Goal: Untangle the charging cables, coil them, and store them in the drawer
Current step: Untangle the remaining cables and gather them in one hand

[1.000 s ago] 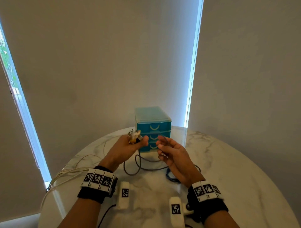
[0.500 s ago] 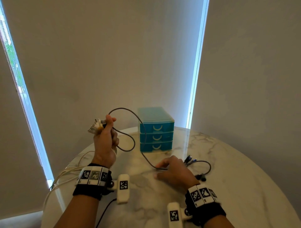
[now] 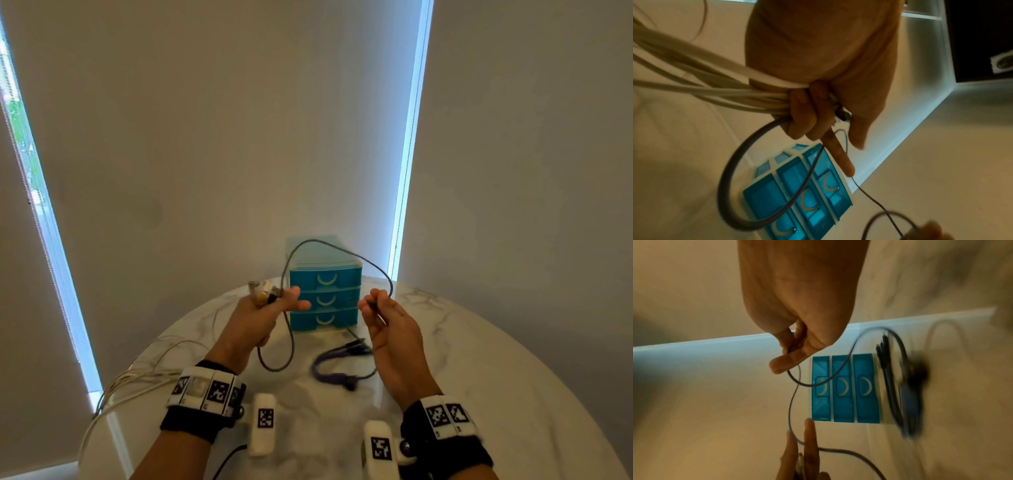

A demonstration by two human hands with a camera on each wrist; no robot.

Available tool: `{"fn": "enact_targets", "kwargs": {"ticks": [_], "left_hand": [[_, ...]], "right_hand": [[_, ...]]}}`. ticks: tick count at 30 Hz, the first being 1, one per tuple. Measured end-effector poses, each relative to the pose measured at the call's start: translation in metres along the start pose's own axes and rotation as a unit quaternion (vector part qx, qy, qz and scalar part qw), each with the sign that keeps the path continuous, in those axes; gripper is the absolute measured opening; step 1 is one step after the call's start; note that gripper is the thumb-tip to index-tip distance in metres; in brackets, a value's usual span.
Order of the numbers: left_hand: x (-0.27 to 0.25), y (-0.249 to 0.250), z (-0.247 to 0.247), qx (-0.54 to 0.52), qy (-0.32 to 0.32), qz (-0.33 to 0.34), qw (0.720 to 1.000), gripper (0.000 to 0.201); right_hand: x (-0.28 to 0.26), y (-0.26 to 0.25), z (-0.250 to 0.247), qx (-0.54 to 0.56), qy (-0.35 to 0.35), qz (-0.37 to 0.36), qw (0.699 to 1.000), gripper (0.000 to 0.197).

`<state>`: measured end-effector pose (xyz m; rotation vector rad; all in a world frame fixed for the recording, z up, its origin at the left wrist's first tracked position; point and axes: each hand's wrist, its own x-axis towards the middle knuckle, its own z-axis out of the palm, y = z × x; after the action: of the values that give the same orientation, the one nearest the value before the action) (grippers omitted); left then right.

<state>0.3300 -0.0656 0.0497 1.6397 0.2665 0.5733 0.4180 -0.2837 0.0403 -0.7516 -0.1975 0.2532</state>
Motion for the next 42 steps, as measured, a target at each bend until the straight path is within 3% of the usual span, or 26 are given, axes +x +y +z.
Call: {"fn": "enact_targets", "kwargs": {"ticks": [2, 6, 10, 14, 18, 21, 27, 33, 35, 39, 42], "left_hand": [[-0.008, 0.007, 0.01, 0.058, -0.051, 0.01, 0.997, 0.03], [-0.011, 0.007, 0.021, 0.09, -0.118, 0.019, 0.989, 0.033], [-0.01, 0.004, 0.02, 0.086, -0.055, 0.029, 0.994, 0.039], [-0.009, 0.007, 0.016, 0.012, 0.015, 0.074, 0.997, 0.035], [-0.01, 0.017, 0.01, -0.09, 0.076, 0.095, 0.988, 0.024], [-0.007, 0.016, 0.008, -0.132, 0.119, 0.099, 0.979, 0.027], [-0.007, 0.016, 0.005, -0.151, 0.113, 0.107, 0.976, 0.029], [-0.015, 0.025, 0.012, -0.13, 0.063, 0.115, 0.983, 0.026], [-0.015, 0.026, 0.011, -0.139, 0.058, 0.118, 0.982, 0.026], [-0.014, 0.026, 0.004, -0.15, 0.046, 0.126, 0.98, 0.027], [-0.018, 0.03, 0.007, -0.125, 0.004, 0.118, 0.985, 0.026]], "right_hand": [[-0.001, 0.002, 0.002, 0.078, -0.026, 0.041, 0.996, 0.019], [-0.001, 0.012, 0.005, 0.12, -0.06, 0.077, 0.988, 0.021], [0.001, 0.018, 0.005, 0.113, -0.087, 0.078, 0.987, 0.026], [0.0, 0.023, 0.003, -0.133, -0.107, 0.063, 0.983, 0.036], [-0.005, 0.036, -0.005, -0.375, -0.156, 0.124, 0.905, 0.042], [-0.014, 0.039, 0.001, -0.404, -0.202, 0.2, 0.87, 0.035], [-0.011, 0.028, -0.004, -0.237, -0.15, 0.265, 0.923, 0.04], [-0.017, 0.04, 0.008, -0.207, -0.182, 0.373, 0.886, 0.065], [-0.017, 0.046, 0.012, -0.17, -0.142, 0.352, 0.909, 0.056], [-0.005, 0.05, 0.004, -0.089, -0.044, 0.24, 0.966, 0.049], [-0.006, 0.043, 0.003, -0.107, -0.031, 0.288, 0.951, 0.057]]}}
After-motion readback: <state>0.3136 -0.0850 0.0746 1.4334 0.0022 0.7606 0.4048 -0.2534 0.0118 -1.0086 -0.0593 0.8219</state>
